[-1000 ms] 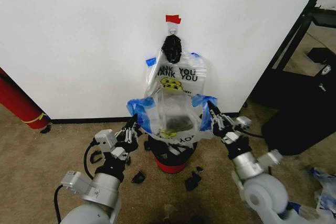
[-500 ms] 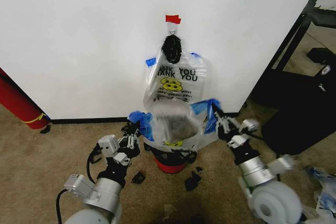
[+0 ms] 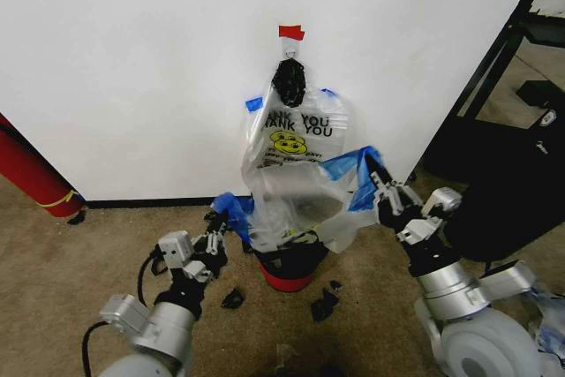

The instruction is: Pick up the garbage bag from the wall and place it over the trash bin.

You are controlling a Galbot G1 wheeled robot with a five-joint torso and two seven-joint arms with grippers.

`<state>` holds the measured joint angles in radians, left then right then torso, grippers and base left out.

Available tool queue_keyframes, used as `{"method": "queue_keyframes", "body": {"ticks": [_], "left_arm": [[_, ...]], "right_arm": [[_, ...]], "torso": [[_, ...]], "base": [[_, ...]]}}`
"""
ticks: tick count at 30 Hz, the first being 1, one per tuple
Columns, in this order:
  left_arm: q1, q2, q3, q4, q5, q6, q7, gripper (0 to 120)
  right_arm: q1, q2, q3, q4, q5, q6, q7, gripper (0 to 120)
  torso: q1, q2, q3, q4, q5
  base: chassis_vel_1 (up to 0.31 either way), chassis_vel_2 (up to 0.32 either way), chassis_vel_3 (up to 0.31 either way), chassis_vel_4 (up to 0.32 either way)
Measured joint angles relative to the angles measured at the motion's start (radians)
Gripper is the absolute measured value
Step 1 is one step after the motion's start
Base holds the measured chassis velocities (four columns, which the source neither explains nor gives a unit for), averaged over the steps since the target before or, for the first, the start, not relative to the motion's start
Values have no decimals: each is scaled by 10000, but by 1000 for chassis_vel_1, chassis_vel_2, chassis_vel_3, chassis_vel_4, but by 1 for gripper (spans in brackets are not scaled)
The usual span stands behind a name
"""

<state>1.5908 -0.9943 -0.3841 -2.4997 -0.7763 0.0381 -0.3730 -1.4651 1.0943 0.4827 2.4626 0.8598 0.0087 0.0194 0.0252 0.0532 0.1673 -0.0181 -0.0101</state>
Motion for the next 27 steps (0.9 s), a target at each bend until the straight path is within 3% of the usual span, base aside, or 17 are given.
{"method": "queue_keyframes", "body": {"ticks": [9, 15, 21, 27], "left_arm": [[-1222, 776, -536, -10, -612, 171, 103, 0], [-2588, 1608, -1165, -12, -1836, 474, 87, 0], [-3516, 2071, -863, -13, -2744, 790, -26, 0], [-3628, 1779, -244, -13, -2584, 821, -32, 0]], "right_arm": [[544, -106, 353, 349, 1000, -442, 504, 0], [1043, -342, 781, 404, 1945, -818, 867, 0], [1398, -694, 1196, 405, 2601, -1021, 1089, 0], [1234, -637, 1142, 397, 2548, -1043, 1089, 0]], "torso": [[0, 0, 0, 0, 0], [0, 0, 1, 0, -1], [1, 0, 1, 1, 0], [0, 0, 1, 0, 0]], "base": [[0, 0, 0, 0], [0, 0, 0, 0], [0, 0, 0, 0], [0, 0, 0, 0]]}}
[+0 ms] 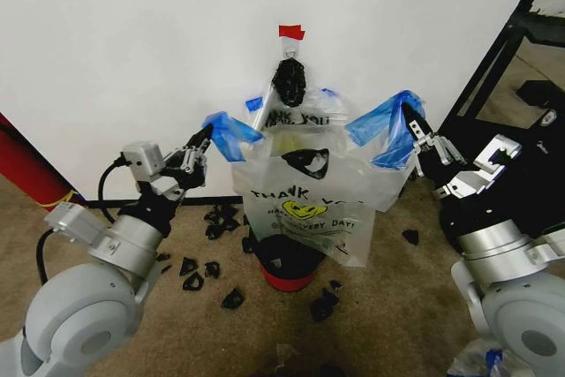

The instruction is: Pick up the garbage bag from the wall and place it over the trash bin.

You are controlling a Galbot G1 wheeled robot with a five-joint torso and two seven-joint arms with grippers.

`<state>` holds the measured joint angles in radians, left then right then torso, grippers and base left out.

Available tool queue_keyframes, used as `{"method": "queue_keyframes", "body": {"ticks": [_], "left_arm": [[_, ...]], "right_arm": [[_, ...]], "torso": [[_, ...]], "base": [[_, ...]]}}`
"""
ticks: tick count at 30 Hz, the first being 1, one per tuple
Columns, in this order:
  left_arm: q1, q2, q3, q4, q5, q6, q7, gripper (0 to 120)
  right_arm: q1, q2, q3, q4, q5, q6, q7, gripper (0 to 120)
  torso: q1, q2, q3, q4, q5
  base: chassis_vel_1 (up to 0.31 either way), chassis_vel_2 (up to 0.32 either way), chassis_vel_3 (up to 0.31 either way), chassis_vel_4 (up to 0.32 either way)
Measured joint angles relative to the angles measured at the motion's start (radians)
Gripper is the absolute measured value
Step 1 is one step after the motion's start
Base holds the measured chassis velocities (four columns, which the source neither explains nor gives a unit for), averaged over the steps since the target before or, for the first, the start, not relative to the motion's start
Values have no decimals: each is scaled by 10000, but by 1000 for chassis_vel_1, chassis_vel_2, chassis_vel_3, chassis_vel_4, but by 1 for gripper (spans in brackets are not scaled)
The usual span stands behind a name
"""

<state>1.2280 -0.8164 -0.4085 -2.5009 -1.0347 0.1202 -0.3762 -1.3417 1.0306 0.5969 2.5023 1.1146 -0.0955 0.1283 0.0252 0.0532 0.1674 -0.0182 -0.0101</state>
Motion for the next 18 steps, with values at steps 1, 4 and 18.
{"method": "queue_keyframes", "body": {"ticks": [1, 4, 18], "left_arm": [[54, -106, 138, 0, 227, -26, 41, 0], [87, -275, 342, 0, 664, -129, 135, 0], [-595, -1006, 1080, 384, 928, -430, 157, 0]], "right_arm": [[-49, 95, -111, -9, -191, 49, -43, 0], [-96, 319, -354, -157, -505, 149, -128, 0], [1079, 783, -1138, -1737, -981, 310, -228, 0]], "torso": [[0, 0, 0, 1, 1], [0, 0, -1, 1, 0], [0, 0, 0, 2, 2]], "base": [[0, 0, 0, 0], [0, 0, 0, 0], [0, 0, 0, 0]]}}
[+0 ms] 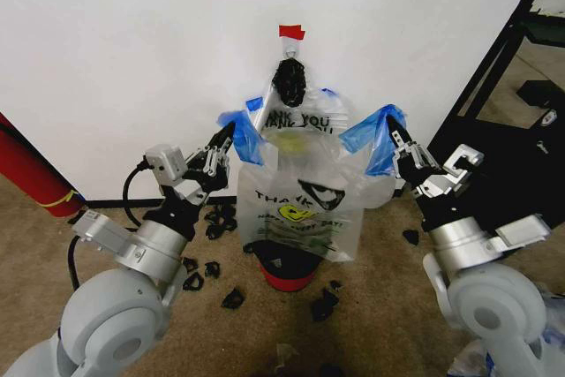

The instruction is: Pick up the garbage bag from the wall and place it over the trash bin.

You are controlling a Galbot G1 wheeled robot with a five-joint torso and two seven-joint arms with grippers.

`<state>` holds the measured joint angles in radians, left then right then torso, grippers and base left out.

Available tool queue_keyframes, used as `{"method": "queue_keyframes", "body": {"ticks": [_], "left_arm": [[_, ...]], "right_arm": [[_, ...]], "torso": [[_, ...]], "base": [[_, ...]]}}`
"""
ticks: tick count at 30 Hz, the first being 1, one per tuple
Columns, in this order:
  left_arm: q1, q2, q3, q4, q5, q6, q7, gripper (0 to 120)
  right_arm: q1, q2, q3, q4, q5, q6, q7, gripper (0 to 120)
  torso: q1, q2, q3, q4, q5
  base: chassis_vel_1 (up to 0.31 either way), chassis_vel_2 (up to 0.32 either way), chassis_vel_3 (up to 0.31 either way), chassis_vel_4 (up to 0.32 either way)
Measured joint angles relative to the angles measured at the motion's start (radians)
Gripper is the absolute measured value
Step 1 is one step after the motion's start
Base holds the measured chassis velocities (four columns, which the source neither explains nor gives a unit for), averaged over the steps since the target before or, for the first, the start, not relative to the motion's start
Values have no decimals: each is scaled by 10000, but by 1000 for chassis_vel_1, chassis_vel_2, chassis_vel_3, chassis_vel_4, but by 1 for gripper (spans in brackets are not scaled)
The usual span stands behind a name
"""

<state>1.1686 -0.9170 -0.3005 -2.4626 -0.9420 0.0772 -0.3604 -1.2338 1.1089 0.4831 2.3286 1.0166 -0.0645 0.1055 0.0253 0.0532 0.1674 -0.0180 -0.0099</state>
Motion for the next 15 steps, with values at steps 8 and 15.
{"method": "queue_keyframes", "body": {"ticks": [8, 15], "left_arm": [[-140, -403, 578, 263, 192, -45, 0, 0], [-451, -605, 1013, 852, 453, -194, 29, 0]], "right_arm": [[142, -140, 144, -212, 32, 82, -45, 0], [-141, 237, -194, -728, -427, 400, -270, 0]], "torso": [[0, 0, 0, 0, 0], [0, 0, 0, -3, 0]], "base": [[0, 0, 0, 0], [0, 0, 0, 0]]}}
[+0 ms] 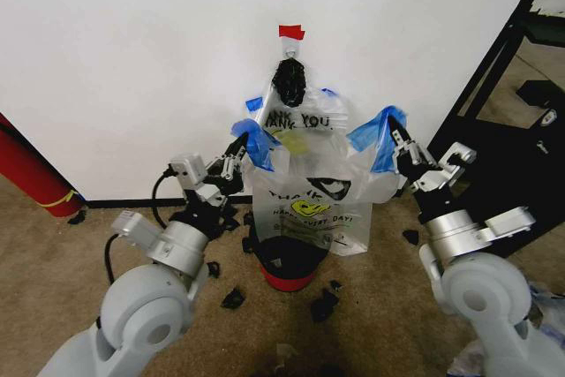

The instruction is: Pick up the garbage bag from the wall and place it over the trash bin.

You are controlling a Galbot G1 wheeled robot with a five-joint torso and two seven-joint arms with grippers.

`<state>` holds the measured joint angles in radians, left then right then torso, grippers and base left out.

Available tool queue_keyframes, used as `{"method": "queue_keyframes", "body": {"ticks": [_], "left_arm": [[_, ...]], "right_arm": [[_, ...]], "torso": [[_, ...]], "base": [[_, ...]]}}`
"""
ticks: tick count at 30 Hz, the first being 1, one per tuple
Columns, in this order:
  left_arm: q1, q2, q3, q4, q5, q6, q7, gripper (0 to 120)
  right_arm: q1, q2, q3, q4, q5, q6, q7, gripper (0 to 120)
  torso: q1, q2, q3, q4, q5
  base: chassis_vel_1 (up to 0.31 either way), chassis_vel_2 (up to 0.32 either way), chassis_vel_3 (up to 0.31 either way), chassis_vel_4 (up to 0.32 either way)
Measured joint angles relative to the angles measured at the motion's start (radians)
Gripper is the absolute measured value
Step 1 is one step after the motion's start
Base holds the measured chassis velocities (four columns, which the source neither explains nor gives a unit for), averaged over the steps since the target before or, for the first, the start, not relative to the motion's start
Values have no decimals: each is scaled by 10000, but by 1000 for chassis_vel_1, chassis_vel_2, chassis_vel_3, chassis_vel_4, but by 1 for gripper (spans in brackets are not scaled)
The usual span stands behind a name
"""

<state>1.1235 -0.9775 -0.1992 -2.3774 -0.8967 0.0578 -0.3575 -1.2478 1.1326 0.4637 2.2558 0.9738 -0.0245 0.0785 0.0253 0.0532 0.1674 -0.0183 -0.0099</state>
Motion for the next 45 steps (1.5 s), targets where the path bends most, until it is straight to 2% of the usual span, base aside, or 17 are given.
{"method": "queue_keyframes", "body": {"ticks": [11, 22, 33, 45], "left_arm": [[645, -162, -19, 649, 190, -298, 60, 0], [1884, -819, 318, 1381, 1074, -669, 54, 0], [2783, -934, 432, 1721, 1918, -764, -132, 0], [4042, -557, 226, 1420, 2719, -587, -287, 0]], "right_arm": [[48, 752, -931, -867, -770, 279, -127, 0], [-1026, 1405, -1391, -2074, -2243, 962, -437, 0], [-1731, 1485, -1327, -2479, -3090, 1102, -350, 0], [-2347, 1207, -1097, -2589, -3767, 601, 262, 0]], "torso": [[0, 0, 0, 5, -1], [-1, 2, -1, 2, -1], [-1, 2, -1, 2, -1], [-1, 2, -2, 3, 0]], "base": [[0, 0, 0, 0], [0, 0, 0, 0], [0, 0, 0, 0], [0, 0, 0, 0]]}}
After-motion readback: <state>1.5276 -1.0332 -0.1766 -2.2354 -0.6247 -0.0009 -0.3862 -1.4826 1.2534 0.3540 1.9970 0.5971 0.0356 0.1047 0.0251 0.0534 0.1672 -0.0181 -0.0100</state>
